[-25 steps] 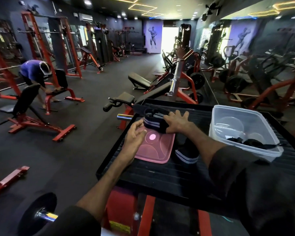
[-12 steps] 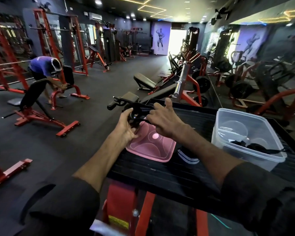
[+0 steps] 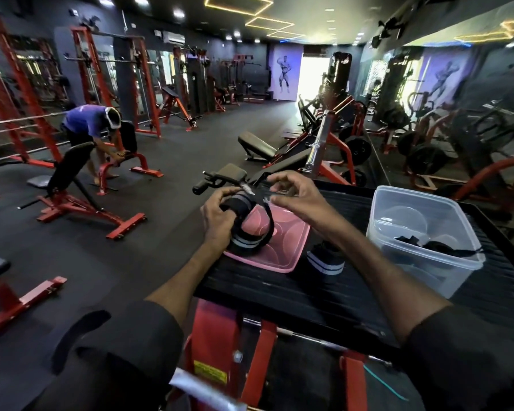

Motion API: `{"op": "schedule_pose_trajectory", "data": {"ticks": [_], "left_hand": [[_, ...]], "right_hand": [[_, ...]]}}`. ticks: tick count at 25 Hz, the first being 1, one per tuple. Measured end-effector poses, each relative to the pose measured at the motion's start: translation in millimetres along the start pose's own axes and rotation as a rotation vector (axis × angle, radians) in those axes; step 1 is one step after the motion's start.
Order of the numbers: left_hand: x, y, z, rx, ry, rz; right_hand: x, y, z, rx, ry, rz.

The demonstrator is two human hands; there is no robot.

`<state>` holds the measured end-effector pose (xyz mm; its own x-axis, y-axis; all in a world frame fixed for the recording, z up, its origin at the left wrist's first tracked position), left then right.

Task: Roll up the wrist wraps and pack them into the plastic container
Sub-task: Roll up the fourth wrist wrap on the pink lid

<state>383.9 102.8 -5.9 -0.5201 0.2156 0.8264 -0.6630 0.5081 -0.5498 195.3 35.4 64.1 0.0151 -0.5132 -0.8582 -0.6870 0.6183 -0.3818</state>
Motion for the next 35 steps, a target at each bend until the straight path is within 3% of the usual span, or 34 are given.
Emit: {"op": "schedule_pose_trajectory", "data": {"ticks": [3, 7, 10, 13, 15, 16, 17, 18, 20, 21, 25, 28, 35], "left_hand": [[26.6, 9.4, 10.3, -0.109, -0.018, 0.17], [52.5, -5.2, 9.9, -0.109, 0.044, 0.258], [71.1, -20.0, -2.7, -0.07, 0.051, 0.265], [87.4, -27.9, -16.4, -0.115, 0.011, 0.393], [85.9, -26.4, -22.8, -0.211, 0.028, 0.294], [76.0, -16.1, -20.6, -0.295, 0.001, 0.094], [63.4, 0.7, -14.0, -0.383, -0.002, -0.156], [52.3, 23.0, -1.5, -0.462, 0.159, -0.358], [33.9, 53.5, 30.9, -0.48, 0.475, -0.584], [25.1, 60.4, 40.9, -0.492, 0.501, -0.625], [13.9, 54.8, 42.2, -0.564, 0.383, -0.628], [1.7, 45.2, 35.7, -0.654, 0.369, -0.622], [-19.6, 27.1, 25.8, -0.733, 0.355, -0.608]], "right_hand": [[12.2, 5.8, -0.5, -0.127, -0.114, 0.294], [6.1, 8.6, -15.4, -0.282, -0.114, 0.248], [-25.0, 20.7, -36.4, -0.436, -0.305, 0.247], [-58.0, 38.0, -51.2, -0.578, -0.512, 0.145], [-65.8, 41.8, -51.3, -0.783, -0.518, 0.044], [-59.9, 40.1, -49.4, -0.849, -0.536, 0.032], [-46.2, 35.2, -46.6, -0.792, -0.556, 0.07], [-30.9, 29.2, -43.6, -0.629, -0.545, 0.132], [2.2, 19.3, -37.4, -0.204, -0.377, 0.246], [13.7, 17.4, -31.3, -0.091, -0.273, 0.28], [34.3, 3.8, -13.2, 0.017, -0.097, 0.298], [24.1, -7.3, -7.3, 0.066, -0.111, 0.211], [35.0, -19.2, 3.4, 0.057, -0.049, 0.291]]}}
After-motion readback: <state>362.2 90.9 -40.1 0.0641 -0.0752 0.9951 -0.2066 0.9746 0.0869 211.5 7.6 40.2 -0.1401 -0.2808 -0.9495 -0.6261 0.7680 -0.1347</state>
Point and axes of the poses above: each hand's wrist, its own y-axis away from the middle knuckle, its own z-axis out of the palm, x = y × z, the point moved 2 cm from there along -y, towards the middle knuckle, and after that the axes turned 4 degrees about -y, right-handed, at the moved point
